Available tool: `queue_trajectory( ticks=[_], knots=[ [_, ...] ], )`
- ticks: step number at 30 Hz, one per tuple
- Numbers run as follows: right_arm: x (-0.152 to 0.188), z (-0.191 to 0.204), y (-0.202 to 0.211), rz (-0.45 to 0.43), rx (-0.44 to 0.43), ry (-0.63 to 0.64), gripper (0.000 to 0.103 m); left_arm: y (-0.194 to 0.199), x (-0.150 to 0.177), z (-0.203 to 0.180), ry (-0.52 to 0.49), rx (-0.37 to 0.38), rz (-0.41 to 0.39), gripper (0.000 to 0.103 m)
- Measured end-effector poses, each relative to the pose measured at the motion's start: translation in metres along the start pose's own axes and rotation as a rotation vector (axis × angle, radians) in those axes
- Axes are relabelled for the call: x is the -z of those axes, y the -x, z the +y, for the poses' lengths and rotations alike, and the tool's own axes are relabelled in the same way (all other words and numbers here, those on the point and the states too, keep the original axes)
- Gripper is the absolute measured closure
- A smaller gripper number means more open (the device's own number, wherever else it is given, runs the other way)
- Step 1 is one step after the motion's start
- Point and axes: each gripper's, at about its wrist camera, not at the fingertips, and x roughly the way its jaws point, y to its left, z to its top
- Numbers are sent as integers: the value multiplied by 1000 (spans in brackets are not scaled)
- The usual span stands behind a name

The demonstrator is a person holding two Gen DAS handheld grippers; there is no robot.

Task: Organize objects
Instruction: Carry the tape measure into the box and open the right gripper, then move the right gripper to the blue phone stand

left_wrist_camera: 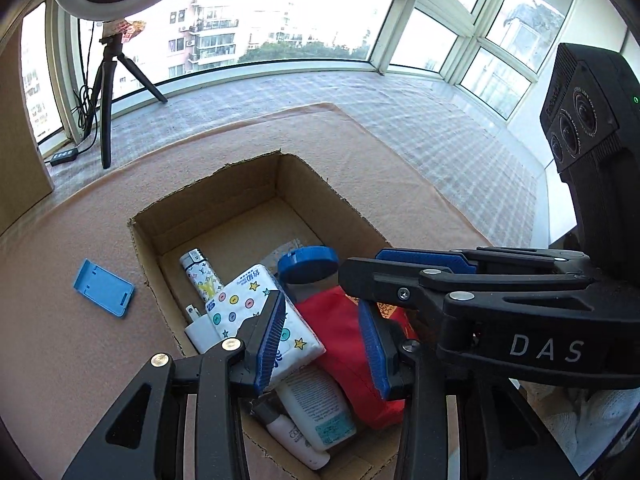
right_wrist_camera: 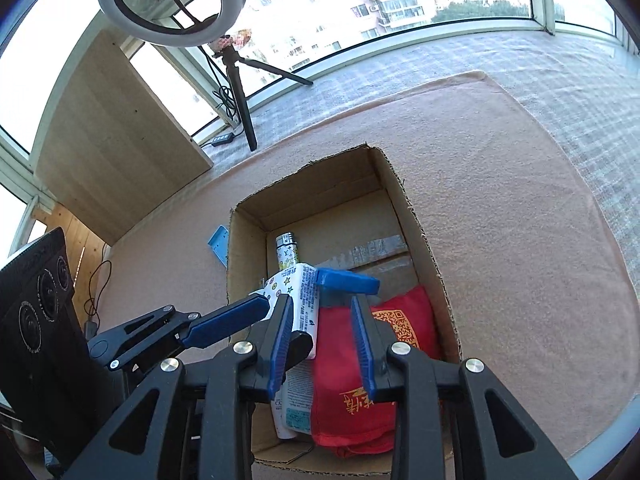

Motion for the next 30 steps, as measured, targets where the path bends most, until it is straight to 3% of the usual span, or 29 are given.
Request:
queue_trajectory(
  ticks=[11, 16, 22, 27, 30],
  knots=[
    [-1, 34, -6, 4, -30, 55, 72, 36, 20, 48, 91, -77, -27, 61],
    [-1, 70, -17, 17, -58, 128, 68, 58, 46, 92, 200, -139, -40, 57],
    [-7, 126, -45, 49, -79, 237, 68, 90, 78, 136, 297, -205, -54, 51],
    [-17, 164, -85, 106, -135, 247, 65, 117, 101, 166, 350, -247, -67, 49],
    [-25, 178, -113, 120, -92, 248, 65, 131, 114, 181, 378, -267, -72, 49]
  ],
)
